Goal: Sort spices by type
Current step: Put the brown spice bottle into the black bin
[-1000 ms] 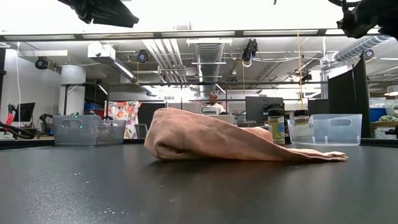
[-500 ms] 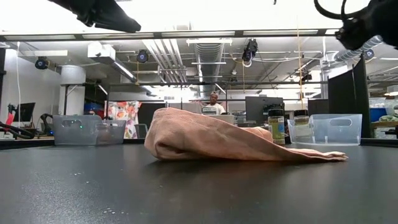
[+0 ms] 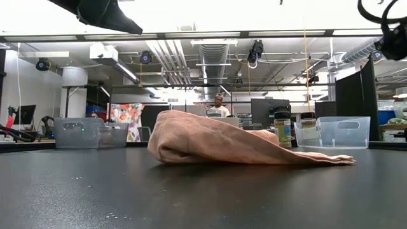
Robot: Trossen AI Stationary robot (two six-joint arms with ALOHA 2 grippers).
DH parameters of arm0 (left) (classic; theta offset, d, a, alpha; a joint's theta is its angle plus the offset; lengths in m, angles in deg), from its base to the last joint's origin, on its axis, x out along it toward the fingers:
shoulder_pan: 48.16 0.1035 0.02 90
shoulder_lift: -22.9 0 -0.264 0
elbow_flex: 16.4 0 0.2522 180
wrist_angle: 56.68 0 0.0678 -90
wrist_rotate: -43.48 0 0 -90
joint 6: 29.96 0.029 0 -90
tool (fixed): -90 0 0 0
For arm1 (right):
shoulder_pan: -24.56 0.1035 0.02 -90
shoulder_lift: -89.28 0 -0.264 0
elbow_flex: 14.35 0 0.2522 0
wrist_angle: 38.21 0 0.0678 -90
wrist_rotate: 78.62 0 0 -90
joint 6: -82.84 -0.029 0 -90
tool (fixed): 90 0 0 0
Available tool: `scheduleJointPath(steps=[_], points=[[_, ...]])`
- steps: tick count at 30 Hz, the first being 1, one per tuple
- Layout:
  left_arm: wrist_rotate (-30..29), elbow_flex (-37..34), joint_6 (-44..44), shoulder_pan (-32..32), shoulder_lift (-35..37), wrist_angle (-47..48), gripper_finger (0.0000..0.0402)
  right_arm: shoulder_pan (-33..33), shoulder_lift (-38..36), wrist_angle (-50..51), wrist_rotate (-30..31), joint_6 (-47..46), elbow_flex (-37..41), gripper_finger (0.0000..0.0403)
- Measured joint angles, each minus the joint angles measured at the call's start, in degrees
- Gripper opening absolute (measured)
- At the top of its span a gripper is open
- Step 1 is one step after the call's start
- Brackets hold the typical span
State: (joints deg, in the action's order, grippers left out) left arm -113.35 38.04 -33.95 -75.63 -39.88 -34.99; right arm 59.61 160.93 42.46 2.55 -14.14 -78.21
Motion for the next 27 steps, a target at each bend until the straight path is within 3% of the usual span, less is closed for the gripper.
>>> scheduleJointPath(steps=[16,24,27], points=[[-0.1,0.0,0.0,0.0,-0.1,0.2,0.0254,0.6,0.1,-15.5,-0.1,-2.4,9.1,0.0256],[-0.1,0.0,-0.1,0.0,-0.1,0.2,0.0254,0.6,0.3,-15.3,-0.2,-2.5,9.1,0.0172],[0.2,0.0,-0.4,0.0,-0.1,0.2,0.0254,0.6,0.3,-15.3,-0.2,-2.5,9.1,0.0165]])
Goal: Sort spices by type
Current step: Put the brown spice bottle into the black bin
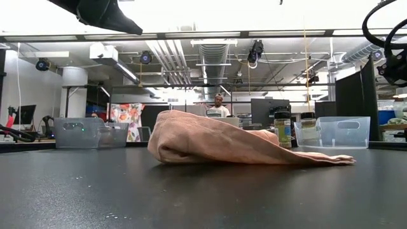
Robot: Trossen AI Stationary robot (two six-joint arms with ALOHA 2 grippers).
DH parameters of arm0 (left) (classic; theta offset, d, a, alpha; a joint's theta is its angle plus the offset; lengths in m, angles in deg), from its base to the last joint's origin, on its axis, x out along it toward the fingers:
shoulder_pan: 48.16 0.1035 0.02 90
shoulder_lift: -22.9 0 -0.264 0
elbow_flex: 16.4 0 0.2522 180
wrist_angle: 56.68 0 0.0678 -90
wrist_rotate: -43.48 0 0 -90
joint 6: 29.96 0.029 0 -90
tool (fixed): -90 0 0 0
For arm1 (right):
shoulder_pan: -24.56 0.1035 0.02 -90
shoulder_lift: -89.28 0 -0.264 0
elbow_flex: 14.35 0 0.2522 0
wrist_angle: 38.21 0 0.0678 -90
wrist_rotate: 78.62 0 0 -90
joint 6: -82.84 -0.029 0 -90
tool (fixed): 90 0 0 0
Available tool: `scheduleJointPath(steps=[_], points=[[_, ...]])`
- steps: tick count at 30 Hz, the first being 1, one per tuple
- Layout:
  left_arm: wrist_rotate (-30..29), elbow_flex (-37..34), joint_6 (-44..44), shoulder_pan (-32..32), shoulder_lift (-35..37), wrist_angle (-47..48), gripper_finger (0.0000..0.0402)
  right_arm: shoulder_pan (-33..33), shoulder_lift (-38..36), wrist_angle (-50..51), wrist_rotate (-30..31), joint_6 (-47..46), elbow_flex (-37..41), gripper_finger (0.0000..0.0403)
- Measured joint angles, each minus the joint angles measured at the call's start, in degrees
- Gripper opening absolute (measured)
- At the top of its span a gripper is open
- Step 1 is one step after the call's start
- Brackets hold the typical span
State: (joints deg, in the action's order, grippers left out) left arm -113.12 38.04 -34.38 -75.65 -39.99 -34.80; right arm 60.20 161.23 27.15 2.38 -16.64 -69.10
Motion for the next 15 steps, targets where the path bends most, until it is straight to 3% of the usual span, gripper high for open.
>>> scheduleJointPath(steps=[7,15], points=[[3.8,0.0,-0.6,0.0,0.0,0.0,0.0254,0.0,0.0,1.1,0.9,0.4,-0.4,0.0165],[9.1,0.0,-1.1,0.0,0.0,-0.2,0.0254,0.0,0.0,13.8,4.1,1.8,-8.4,0.0165]])
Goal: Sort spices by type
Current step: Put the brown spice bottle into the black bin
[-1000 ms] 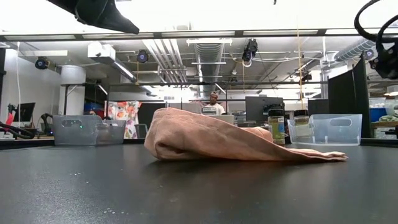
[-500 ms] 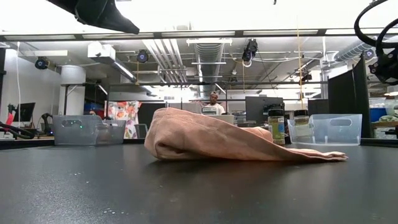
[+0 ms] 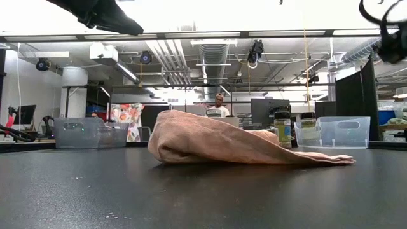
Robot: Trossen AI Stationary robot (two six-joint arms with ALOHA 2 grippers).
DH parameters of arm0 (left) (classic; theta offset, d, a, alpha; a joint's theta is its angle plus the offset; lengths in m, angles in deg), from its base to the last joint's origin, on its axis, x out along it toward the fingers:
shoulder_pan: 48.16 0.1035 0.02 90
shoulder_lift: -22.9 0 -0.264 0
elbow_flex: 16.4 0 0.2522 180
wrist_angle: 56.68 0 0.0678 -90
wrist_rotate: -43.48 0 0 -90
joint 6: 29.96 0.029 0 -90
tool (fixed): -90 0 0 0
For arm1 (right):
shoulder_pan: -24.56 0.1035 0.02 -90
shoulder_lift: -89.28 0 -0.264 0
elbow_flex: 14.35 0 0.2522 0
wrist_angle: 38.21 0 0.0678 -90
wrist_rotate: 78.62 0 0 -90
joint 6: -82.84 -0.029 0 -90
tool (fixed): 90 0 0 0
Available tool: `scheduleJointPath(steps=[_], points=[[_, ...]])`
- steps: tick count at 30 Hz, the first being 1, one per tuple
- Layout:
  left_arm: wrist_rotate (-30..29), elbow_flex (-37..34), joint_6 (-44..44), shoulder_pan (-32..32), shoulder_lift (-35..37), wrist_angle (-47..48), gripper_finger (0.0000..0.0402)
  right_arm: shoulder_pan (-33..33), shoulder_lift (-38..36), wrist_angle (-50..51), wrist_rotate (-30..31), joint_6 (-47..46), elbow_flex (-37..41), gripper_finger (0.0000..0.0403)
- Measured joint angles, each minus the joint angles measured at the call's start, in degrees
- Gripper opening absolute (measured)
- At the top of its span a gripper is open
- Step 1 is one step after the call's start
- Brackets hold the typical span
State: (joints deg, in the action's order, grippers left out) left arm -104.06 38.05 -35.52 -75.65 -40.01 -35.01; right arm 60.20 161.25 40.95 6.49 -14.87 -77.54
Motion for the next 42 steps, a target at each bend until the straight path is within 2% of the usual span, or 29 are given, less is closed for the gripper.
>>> scheduleJointPath(steps=[3,8,12,16,22,27,30,34,42], points=[[0.2,0.0,0.0,0.0,-0.3,-1.3,0.0254,0.0,0.0,3.6,5.0,0.9,-4.3,0.0165],[0.3,0.0,0.5,0.0,-2.4,-4.0,0.0254,-0.6,0.1,4.1,17.9,5.2,-11.2,0.0165],[2.1,0.0,1.7,0.2,-5.1,-7.7,0.0254,-2.4,0.6,2.4,27.5,13.0,-15.5,0.0165],[6.7,0.0,7.0,0.2,-8.7,-16.2,0.0254,-5.3,0.9,-4.4,33.2,23.7,-17.4,0.0165],[9.8,0.0,16.2,0.3,-14.6,-30.5,0.0254,-11.4,1.0,-17.4,33.6,40.4,-16.9,0.0165],[14.4,0.0,18.4,2.0,-18.8,-37.9,0.0254,-15.3,2.6,-24.5,33.4,49.9,-16.8,0.0165],[18.3,0.0,18.4,4.1,-20.9,-41.7,0.0254,-17.2,4.3,-28.0,33.0,54.0,-16.8,0.0165],[18.8,0.0,18.6,6.7,-23.4,-45.4,0.0254,-18.7,6.6,-30.7,32.9,57.3,-17.3,0.0165],[25.6,2.3,18.1,10.7,-27.7,-46.1,0.0254,-19.9,10.9,-32.2,32.7,61.2,-20.7,0.0165]])
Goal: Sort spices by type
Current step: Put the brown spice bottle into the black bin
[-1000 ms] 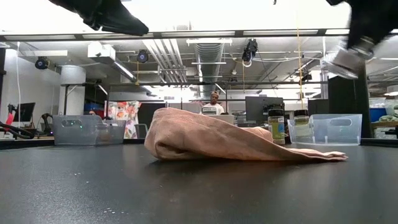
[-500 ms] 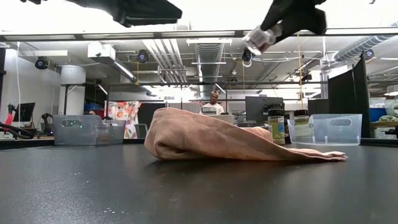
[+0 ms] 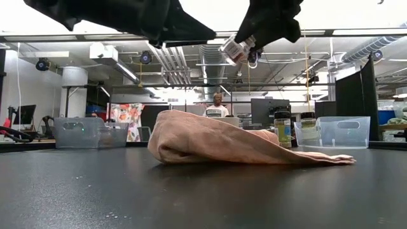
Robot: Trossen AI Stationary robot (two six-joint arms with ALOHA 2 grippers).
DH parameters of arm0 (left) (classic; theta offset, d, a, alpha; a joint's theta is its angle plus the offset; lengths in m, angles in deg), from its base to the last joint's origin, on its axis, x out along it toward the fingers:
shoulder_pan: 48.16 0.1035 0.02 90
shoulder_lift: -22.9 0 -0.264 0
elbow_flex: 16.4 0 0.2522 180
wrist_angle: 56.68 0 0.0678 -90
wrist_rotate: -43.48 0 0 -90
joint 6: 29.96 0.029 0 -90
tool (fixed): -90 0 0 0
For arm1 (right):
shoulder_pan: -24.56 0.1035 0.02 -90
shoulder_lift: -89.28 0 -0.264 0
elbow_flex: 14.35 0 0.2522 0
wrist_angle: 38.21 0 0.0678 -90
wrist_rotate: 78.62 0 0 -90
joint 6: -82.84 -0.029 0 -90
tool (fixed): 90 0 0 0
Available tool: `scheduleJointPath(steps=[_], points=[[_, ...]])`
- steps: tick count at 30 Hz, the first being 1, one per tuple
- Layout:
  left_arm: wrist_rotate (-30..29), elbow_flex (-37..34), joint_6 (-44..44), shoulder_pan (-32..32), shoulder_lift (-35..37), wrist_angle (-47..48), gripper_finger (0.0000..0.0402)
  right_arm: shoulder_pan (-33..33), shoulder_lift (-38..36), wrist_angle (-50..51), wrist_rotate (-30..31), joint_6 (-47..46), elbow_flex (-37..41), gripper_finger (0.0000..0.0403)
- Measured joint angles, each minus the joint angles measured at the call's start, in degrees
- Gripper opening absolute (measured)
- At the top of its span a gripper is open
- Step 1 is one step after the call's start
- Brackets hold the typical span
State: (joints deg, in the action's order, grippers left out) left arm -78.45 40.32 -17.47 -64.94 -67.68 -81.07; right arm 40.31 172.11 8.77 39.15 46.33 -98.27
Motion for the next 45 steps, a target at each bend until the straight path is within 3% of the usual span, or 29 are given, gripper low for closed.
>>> scheduleJointPath(steps=[10,16,23,31,39,45], points=[[-0.3,6.8,3.2,2.2,-7.7,1.4,0.0254,-0.1,4.7,-1.9,-3.8,4.0,-4.4,0.0165],[-0.5,6.5,2.1,2.3,-7.3,3.2,0.0235,-0.2,5.4,-0.5,-3.9,4.3,-4.8,0.0165],[-0.3,6.2,0.3,2.3,-7.1,5.6,0.0176,-0.2,5.2,0.3,-4.2,4.4,-4.8,0.0171],[-0.4,6.0,0.3,2.3,-7.1,5.6,0.0176,-0.2,6.0,0.0,-3.5,6.4,-4.9,0.0195],[-0.5,4.0,0.1,2.3,-7.0,0.7,0.0176,1.6,1.7,0.3,1.0,10.6,-4.9,0.0199],[2.3,-1.8,0.0,2.2,-5.3,-11.6,0.0176,4.8,-2.1,0.7,3.7,14.1,-4.1,0.02]])
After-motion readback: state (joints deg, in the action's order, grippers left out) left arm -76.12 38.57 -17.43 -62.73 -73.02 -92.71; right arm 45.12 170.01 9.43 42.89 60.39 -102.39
